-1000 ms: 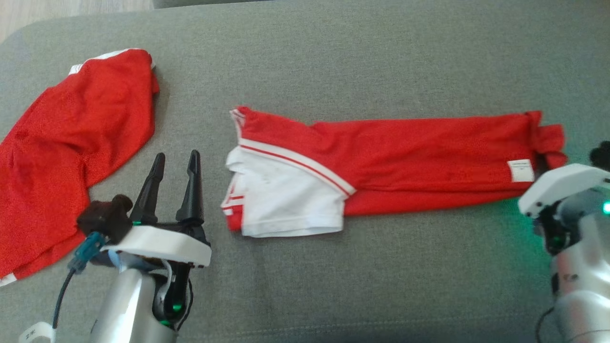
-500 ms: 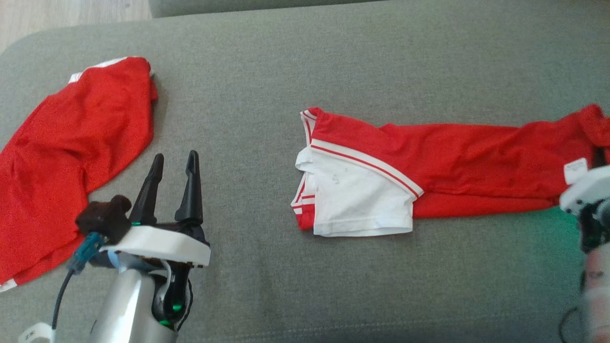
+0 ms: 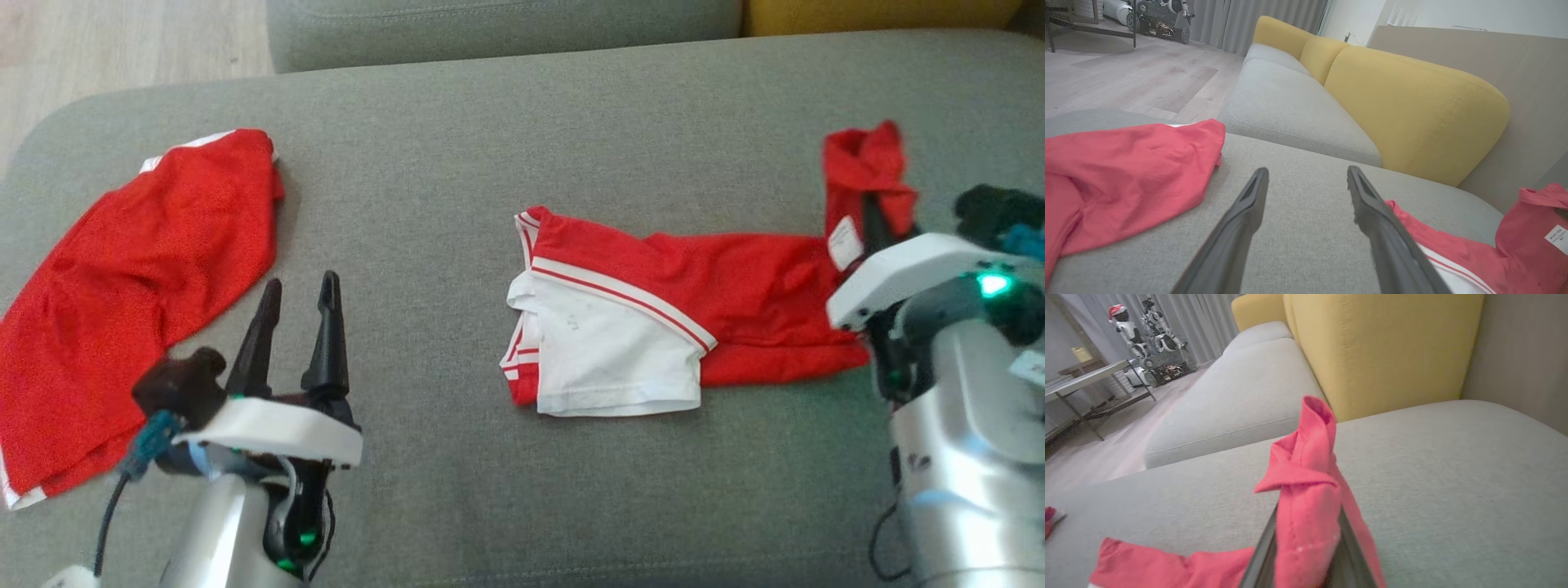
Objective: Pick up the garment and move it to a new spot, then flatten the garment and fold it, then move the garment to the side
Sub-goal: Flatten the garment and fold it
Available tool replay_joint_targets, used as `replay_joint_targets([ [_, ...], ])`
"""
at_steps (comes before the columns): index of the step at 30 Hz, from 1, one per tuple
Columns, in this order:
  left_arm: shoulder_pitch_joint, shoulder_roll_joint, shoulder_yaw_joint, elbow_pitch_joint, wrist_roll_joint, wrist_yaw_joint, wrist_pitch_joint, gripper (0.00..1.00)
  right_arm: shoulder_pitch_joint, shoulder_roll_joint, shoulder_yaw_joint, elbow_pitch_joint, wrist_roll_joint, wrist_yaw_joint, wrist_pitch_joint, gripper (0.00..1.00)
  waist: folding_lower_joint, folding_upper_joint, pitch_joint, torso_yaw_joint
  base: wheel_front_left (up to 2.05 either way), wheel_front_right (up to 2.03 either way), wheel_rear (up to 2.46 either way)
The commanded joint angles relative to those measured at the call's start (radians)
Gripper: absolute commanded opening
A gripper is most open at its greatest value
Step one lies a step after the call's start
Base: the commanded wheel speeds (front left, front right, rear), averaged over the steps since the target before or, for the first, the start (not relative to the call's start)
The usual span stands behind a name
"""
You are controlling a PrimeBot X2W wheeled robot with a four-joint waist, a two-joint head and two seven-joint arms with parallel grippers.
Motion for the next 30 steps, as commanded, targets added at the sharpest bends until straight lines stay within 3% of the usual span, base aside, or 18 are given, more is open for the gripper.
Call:
replay_joint_targets([
  [1,-0.01,0.004,0.02,-0.031,-0.007,0.008,-0.006,1.0,0.01,0.015,0.067,-0.06,0.037,0.002,0.014,0.0,0.0,-0.0001,-0.004,0.005,0.0,0.0,0.0],
  [11,-0.003,0.004,0.008,-0.032,-0.017,0.011,-0.006,1.0,0.093,0.018,0.381,-0.167,0.3,0.002,0.015,0.0,0.0,-0.0001,0.0,0.027,0.0,0.0,0.0],
  [23,-0.01,0.004,-0.008,-0.017,-0.031,0.017,-0.006,1.0,0.059,0.018,0.642,-0.029,0.516,0.002,-0.101,0.0,0.0,-0.0001,0.008,0.051,0.0,0.0,0.0],
  [24,-0.01,0.004,-0.008,-0.016,-0.031,0.017,-0.006,1.0,0.051,0.018,0.66,-0.018,0.53,0.002,-0.114,0.06,0.0,-0.0001,0.009,0.052,0.0,0.0,0.0],
  [25,-0.011,0.004,-0.008,-0.015,-0.031,0.016,-0.006,1.0,0.042,0.018,0.676,-0.008,0.542,0.002,-0.13,0.44,0.0,-0.0001,0.012,0.054,0.0,0.0,0.0],
  [26,-0.011,0.004,-0.009,-0.014,-0.031,0.016,-0.006,1.0,0.034,0.018,0.693,0.003,0.555,0.002,-0.144,1.0,0.0,-0.0001,0.014,0.056,0.0,0.0,0.0],
  [30,-0.014,0.004,-0.014,-0.011,-0.034,0.016,-0.006,1.0,0.01,0.018,0.748,0.027,0.602,0.002,-0.188,1.0,0.0,-0.0001,0.018,0.063,0.0,0.0,0.0],
])
